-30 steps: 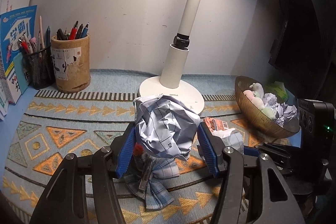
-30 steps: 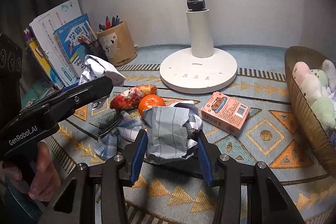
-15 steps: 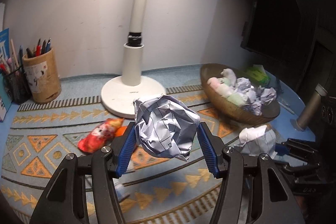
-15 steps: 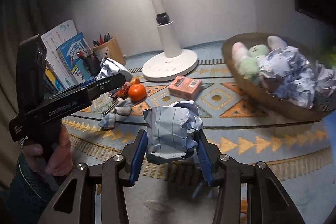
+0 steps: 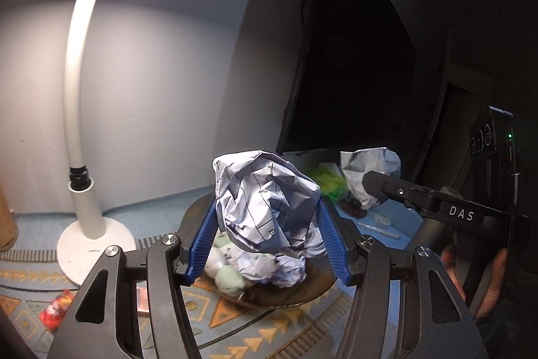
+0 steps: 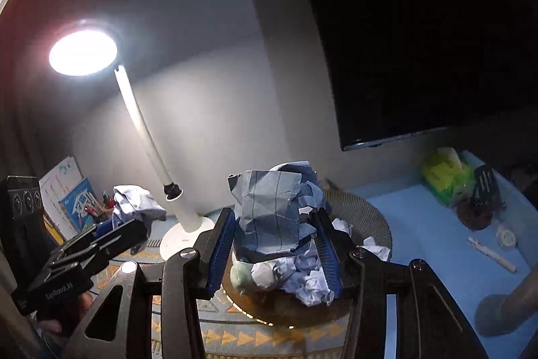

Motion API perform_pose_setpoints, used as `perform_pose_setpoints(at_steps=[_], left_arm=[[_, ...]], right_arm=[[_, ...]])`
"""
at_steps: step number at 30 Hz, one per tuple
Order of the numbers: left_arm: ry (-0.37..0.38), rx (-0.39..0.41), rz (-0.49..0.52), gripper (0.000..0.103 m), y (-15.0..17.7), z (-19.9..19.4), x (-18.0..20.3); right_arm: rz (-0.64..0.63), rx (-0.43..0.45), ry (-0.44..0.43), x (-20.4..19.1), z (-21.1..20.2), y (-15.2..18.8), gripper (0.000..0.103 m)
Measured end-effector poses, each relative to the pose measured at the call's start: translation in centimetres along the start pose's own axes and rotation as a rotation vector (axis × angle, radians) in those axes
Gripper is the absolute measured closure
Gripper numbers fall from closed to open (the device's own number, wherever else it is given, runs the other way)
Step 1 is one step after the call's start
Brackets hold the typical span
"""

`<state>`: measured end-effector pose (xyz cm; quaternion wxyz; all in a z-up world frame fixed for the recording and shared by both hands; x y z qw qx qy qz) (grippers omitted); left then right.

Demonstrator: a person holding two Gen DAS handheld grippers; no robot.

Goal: Organize objects
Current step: 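Carry both items over the amber bowl and open both grippers, then move both grippers back toward the snack bag and pink box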

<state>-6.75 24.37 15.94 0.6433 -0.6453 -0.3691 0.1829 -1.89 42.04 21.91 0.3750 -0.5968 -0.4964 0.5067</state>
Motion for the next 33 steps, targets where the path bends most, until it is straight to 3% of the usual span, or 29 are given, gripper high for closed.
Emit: perform_pose_setpoints(at_steps=[3,6,18,20,23,24,33], left_arm=[[0.024,-0.002,-0.030,0.047,1.0,2.4,0.9],[0.037,-0.036,-0.040,0.047,3.1,4.5,1.2],[0.050,-0.192,0.077,0.047,9.3,8.5,2.9],[0.048,-0.203,0.101,0.041,10.0,8.9,3.4],[0.034,-0.211,0.109,0.013,10.8,9.2,3.5],[0.036,-0.207,0.107,0.009,11.0,9.2,3.5],[-0.019,-0.200,0.094,0.009,11.1,9.4,2.5]], right_arm=[[-0.044,-0.026,-0.017,0.5,1.6,-0.7,0.056],[-0.084,-0.033,0.036,1.8,2.9,0.1,0.056],[0.094,-0.108,0.006,7.1,7.5,5.0,0.056],[0.097,-0.113,0.003,7.2,7.8,5.2,0.053],[0.133,-0.115,-0.001,7.9,8.0,5.6,0.031],[0.145,-0.112,-0.008,8.1,8.0,5.6,0.031],[0.229,-0.117,-0.036,9.9,8.1,6.3,0.031]])
Point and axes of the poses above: each gripper's, at about its wrist camera, not at the fingertips, and z roughly the way its jaws point, x to its right, y to its underside, the point moved 5 cm from there along z, roughly the way its jaws point, and after that the axes turned 13 degrees about x, right-handed, at the moved point
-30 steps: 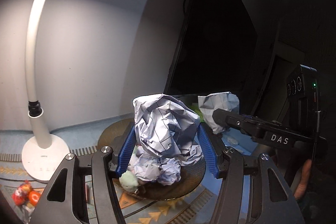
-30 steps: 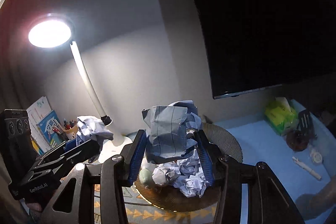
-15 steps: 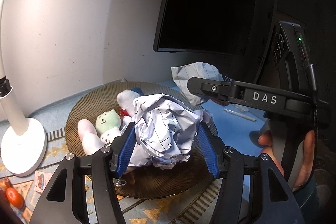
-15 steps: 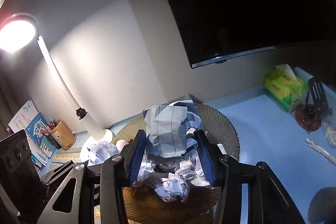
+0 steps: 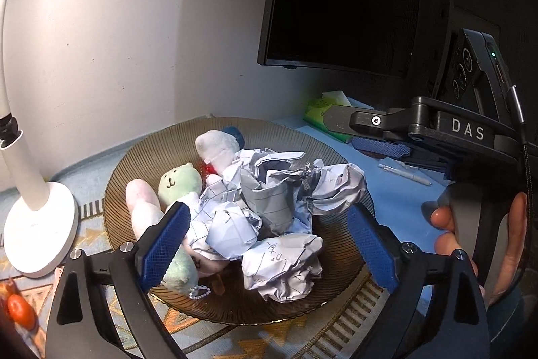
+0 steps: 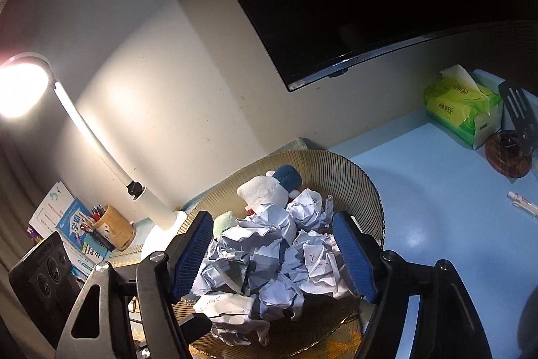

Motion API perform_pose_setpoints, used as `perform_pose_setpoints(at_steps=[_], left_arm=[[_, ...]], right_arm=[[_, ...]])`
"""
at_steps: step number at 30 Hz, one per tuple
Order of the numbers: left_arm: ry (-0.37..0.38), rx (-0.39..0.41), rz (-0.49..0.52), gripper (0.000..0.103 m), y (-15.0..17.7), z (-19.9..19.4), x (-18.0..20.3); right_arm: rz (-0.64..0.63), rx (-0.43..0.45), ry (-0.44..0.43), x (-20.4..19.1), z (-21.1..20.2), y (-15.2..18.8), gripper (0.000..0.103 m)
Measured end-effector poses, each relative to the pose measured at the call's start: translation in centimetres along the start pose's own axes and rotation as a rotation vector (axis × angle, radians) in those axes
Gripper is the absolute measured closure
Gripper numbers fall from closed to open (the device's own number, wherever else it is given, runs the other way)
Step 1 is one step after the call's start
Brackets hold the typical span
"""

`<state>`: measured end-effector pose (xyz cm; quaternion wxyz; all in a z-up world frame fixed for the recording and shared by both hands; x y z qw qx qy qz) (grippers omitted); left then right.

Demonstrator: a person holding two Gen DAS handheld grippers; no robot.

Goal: Organize objects
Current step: 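Move both grippers back toward the snack bag and pink box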

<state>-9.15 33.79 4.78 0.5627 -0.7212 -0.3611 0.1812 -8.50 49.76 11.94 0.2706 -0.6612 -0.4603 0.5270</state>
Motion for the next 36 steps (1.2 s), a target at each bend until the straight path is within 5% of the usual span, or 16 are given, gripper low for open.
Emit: perform_pose_setpoints(at_steps=[8,11,17,28,36], left_arm=[[-0.010,0.054,-0.049,0.009,-1.9,-2.1,-1.2],[-0.014,0.084,-0.060,0.009,-3.1,-4.5,-1.4],[-0.076,0.097,-0.070,0.009,-3.4,-9.5,-3.5],[-0.459,0.237,-0.047,0.001,-3.1,-23.5,-12.9],[-0.719,0.190,-0.101,0.001,1.9,-29.9,-21.7]], right_arm=[[-0.237,0.125,0.214,-1.6,-1.0,0.4,0.031],[-0.252,0.203,0.196,-2.7,-2.4,-0.1,0.031],[-0.172,0.184,0.089,-5.9,-4.6,-0.2,0.030],[-0.304,0.119,-0.190,-21.0,-8.7,2.8,0.020],[-0.329,-0.038,-0.232,-26.0,-5.4,10.1,0.020]])
Point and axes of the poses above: each gripper's, at about its wrist camera, not at the fingertips, and z roughly the way its jaws point, x to its right, y to its underside, the point moved 5 cm from there along z, roughly the way its jaws point, and after that the axes turned 13 degrees about x, right-handed, at the moved point
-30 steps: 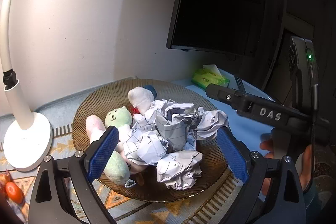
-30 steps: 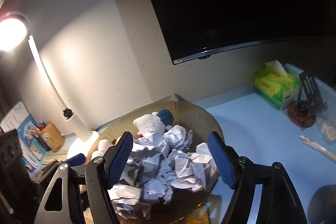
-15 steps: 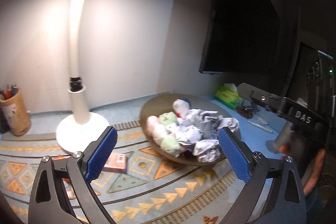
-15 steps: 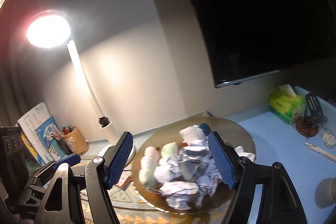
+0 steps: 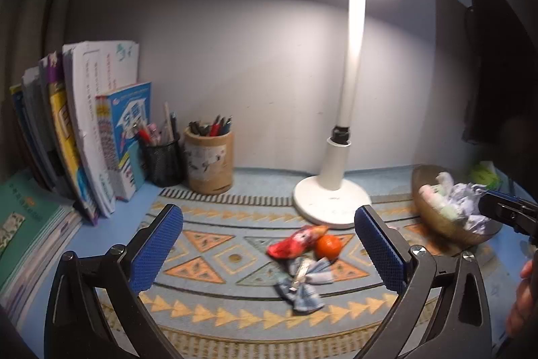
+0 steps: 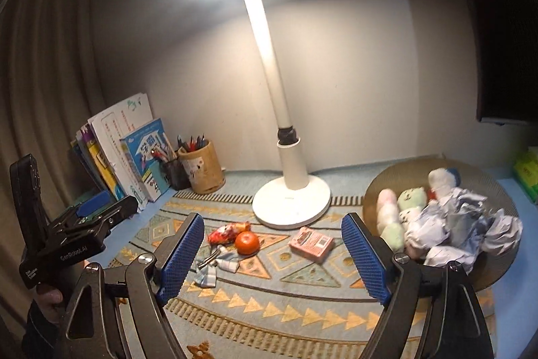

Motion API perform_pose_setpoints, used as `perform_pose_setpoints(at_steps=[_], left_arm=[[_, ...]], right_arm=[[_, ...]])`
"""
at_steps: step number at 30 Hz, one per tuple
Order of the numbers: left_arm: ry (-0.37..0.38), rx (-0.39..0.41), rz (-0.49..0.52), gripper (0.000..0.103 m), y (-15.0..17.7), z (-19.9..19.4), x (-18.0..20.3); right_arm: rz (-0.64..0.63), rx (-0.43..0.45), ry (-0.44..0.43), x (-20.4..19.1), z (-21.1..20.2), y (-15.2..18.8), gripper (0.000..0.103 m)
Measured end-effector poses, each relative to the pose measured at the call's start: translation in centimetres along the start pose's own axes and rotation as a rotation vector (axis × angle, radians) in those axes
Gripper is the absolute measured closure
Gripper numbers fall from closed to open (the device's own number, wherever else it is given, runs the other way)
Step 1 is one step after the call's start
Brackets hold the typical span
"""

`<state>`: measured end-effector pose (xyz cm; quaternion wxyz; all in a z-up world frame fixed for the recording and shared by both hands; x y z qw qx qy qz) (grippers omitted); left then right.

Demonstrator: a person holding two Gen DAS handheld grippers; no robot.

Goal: Organize objects
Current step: 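Move both grippers back toward the snack bag and pink box, then grasp the red snack bag with the left gripper while the right grasps the pink box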

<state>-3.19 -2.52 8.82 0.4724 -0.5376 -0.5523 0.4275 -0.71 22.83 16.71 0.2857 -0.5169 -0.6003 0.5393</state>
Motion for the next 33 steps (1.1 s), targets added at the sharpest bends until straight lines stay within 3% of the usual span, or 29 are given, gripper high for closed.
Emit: perform_pose_setpoints(at_steps=[5,8,13,16,19,25,29,33], left_arm=[[-0.038,-0.123,-0.034,0.001,5.2,2.8,-3.0],[-0.017,-0.166,-0.050,0.001,7.1,3.7,-3.3],[0.013,-0.214,-0.021,0.001,7.9,4.3,-2.2],[0.027,-0.290,0.001,0.001,8.5,5.3,-2.0],[0.111,-0.387,0.048,0.001,8.4,7.2,-1.4],[0.225,-0.386,0.143,0.001,7.0,11.1,1.0],[0.297,-0.432,0.191,0.015,8.2,13.3,3.0],[0.329,-0.449,0.208,0.017,9.2,14.5,3.9]], right_arm=[[0.044,-0.104,-0.016,0.1,4.2,4.9,0.020],[0.054,-0.164,0.003,0.9,6.1,7.6,0.020],[0.064,-0.245,0.053,2.4,8.1,10.2,0.020],[0.087,-0.277,0.092,3.7,8.9,10.7,0.020],[0.068,-0.333,0.141,4.6,10.1,10.8,0.020],[-0.029,-0.420,0.257,5.1,13.9,10.7,0.023],[-0.052,-0.455,0.295,5.6,16.0,11.1,0.024],[-0.095,-0.455,0.316,5.8,17.6,11.3,0.028]])
Point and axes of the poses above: each gripper's, at about its wrist camera, not at the fingertips, and z roughly the way its jaws point, x to its right, y to its underside, the point moved 5 cm from there along z, roughly the way its jaws point, and after that the axes turned 13 degrees about x, right-handed, at the moved point
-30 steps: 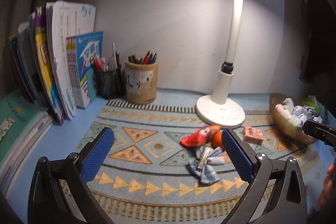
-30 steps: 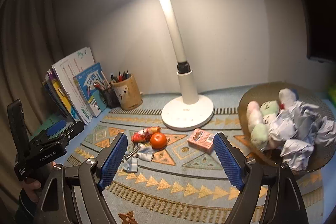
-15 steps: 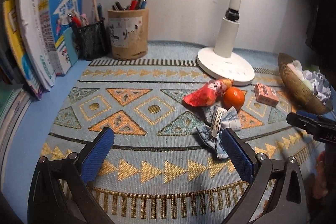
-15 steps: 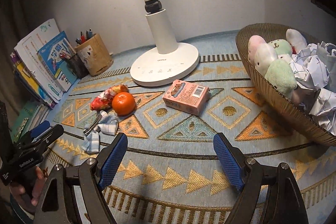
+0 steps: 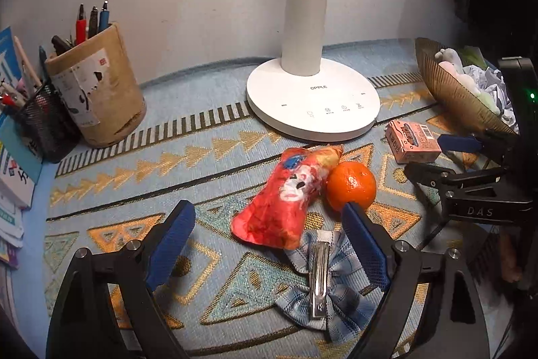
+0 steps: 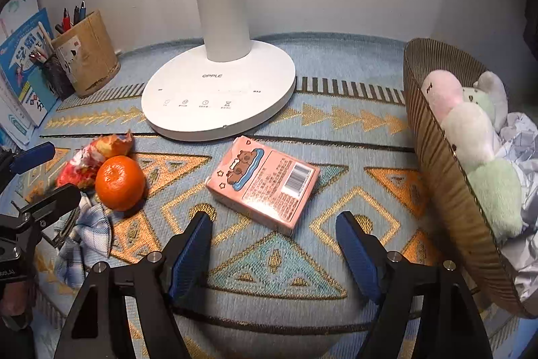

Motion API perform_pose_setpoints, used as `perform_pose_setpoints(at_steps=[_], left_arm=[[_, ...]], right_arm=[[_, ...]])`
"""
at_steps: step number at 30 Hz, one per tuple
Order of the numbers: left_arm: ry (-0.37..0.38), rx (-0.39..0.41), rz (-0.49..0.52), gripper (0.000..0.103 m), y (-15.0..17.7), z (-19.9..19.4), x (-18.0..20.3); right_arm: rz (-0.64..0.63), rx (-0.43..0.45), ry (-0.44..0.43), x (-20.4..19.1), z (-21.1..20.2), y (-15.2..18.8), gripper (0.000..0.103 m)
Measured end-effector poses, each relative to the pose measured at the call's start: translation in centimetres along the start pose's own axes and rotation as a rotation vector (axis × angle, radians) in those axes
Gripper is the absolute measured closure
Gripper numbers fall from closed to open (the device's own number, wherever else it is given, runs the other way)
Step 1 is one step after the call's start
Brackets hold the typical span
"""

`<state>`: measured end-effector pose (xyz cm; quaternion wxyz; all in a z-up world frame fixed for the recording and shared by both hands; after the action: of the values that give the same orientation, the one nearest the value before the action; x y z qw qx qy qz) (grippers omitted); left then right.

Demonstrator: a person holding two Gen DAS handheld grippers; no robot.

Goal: Organize objects
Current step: 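Grasp the red snack bag with the left gripper while the right grasps the pink box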

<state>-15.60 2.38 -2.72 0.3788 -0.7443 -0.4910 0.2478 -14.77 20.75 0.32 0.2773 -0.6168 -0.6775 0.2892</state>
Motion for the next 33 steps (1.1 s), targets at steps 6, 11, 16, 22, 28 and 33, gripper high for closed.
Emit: perform_pose_setpoints(at_steps=[6,11,16,22,28,33], left_arm=[[0.033,-0.032,-0.034,0.051,0.5,1.3,-0.4],[0.068,-0.006,-0.075,0.075,0.4,0.8,-0.9],[0.065,0.018,-0.081,0.078,0.4,0.1,-0.9],[0.090,0.043,-0.137,0.079,0.2,-2.3,-1.0],[0.167,0.110,-0.170,0.079,0.7,-8.8,2.7],[0.111,0.087,-0.139,0.077,3.6,-10.4,5.0]], right_arm=[[-0.018,0.007,-0.039,0.0,1.9,-1.6,0.027],[-0.070,0.027,-0.058,-1.1,1.6,-1.6,0.036],[-0.154,0.059,-0.033,-2.9,0.3,-0.6,0.037],[-0.096,0.019,-0.064,-3.7,-2.5,2.2,0.037],[0.121,-0.041,-0.037,0.5,-7.2,6.2,0.037],[0.183,-0.039,-0.041,1.5,-8.6,7.6,0.037]])
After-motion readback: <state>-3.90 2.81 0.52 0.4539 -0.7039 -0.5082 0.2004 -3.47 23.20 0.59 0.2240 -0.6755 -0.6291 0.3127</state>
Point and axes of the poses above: each gripper's, at about its wrist camera, not at the fingertips, and z roughly the way its jaws point, x to its right, y to its underside, the point moved 5 cm from there along z, roughly the way its jaws point, and after that the axes turned 13 degrees about x, right-handed, at the moved point
